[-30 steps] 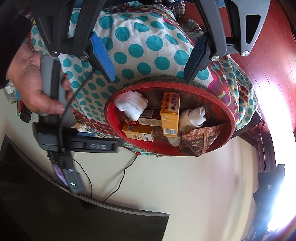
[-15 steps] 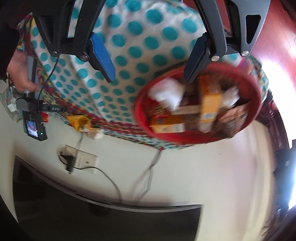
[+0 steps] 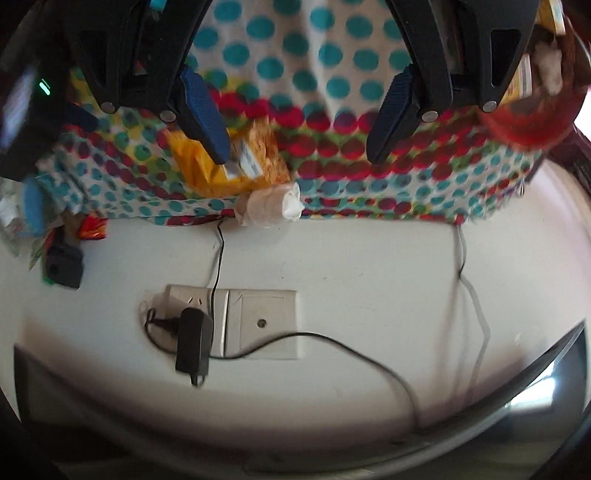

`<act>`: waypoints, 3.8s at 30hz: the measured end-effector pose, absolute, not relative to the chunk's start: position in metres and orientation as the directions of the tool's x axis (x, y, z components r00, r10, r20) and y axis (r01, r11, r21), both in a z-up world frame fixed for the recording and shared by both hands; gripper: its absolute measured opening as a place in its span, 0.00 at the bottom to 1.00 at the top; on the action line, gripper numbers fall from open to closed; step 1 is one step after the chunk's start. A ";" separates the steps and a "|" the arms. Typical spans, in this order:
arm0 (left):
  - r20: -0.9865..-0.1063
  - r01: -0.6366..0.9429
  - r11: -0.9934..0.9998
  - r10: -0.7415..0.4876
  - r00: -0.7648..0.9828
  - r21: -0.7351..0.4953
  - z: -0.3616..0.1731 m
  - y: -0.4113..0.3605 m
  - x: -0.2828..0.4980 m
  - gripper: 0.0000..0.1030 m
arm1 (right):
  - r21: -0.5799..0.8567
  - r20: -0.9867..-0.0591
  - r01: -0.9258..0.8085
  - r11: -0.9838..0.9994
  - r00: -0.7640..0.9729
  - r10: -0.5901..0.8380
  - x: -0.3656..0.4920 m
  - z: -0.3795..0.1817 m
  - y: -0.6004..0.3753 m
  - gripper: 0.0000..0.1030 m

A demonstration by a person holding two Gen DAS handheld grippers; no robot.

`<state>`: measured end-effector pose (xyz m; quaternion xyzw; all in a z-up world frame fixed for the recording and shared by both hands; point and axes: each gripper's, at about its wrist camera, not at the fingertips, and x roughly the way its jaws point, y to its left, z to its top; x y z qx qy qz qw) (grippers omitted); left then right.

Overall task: Organize objects
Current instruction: 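Grasp the white tissue bundle with the left gripper, then carry the tissue bundle with the left gripper into the red tray and release, then grasp the yellow snack bag with the right gripper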

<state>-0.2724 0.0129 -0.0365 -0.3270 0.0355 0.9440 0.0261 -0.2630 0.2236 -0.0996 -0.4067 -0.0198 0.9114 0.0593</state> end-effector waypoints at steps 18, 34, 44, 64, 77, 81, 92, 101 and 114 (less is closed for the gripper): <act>-0.748 -0.030 -0.999 -0.001 -0.664 0.028 -0.078 0.046 -0.398 0.76 | -0.012 -0.750 -0.131 -0.991 -0.655 0.095 -0.265 -0.100 0.238 1.00; -0.823 -0.001 -1.000 -0.012 -0.568 0.015 -0.110 0.041 -0.442 0.43 | 0.029 -0.755 -0.143 -0.989 -0.652 0.072 -0.267 -0.098 0.242 1.00; -0.748 0.003 -1.000 0.003 -0.663 -0.006 -0.077 0.015 -0.390 0.34 | 0.006 -0.752 -0.154 -0.988 -0.652 0.097 -0.267 -0.096 0.240 1.00; -0.738 0.286 -0.958 -0.200 -0.645 0.010 -0.015 -0.206 -0.155 0.34 | -0.062 -0.755 -0.145 -0.987 -0.640 0.142 -0.272 -0.094 0.231 1.00; -0.754 0.352 -0.936 -0.244 -0.610 0.018 -0.039 -0.246 -0.140 0.34 | -0.082 -0.753 -0.130 -0.988 -0.642 0.147 -0.271 -0.097 0.228 1.00; -0.773 0.368 -0.929 -0.271 -0.574 0.052 -0.045 -0.252 -0.170 0.34 | -0.082 -0.753 -0.128 -0.988 -0.642 0.145 -0.270 -0.098 0.229 1.00; -0.819 0.409 -0.907 -0.307 -0.485 0.098 -0.065 -0.265 -0.204 0.49 | -0.102 -0.751 -0.117 -0.988 -0.643 0.153 -0.271 -0.098 0.223 1.00; -0.689 0.382 -0.923 -0.246 -0.682 -0.049 -0.034 -0.236 -0.112 0.73 | -0.132 -0.749 -0.121 -0.984 -0.638 0.179 -0.273 -0.097 0.221 1.00; -0.591 0.188 -0.970 -0.064 -0.804 -0.151 -0.072 -0.123 0.057 0.75 | -0.157 -0.766 -0.025 -0.987 -0.627 0.138 -0.274 -0.101 0.203 1.00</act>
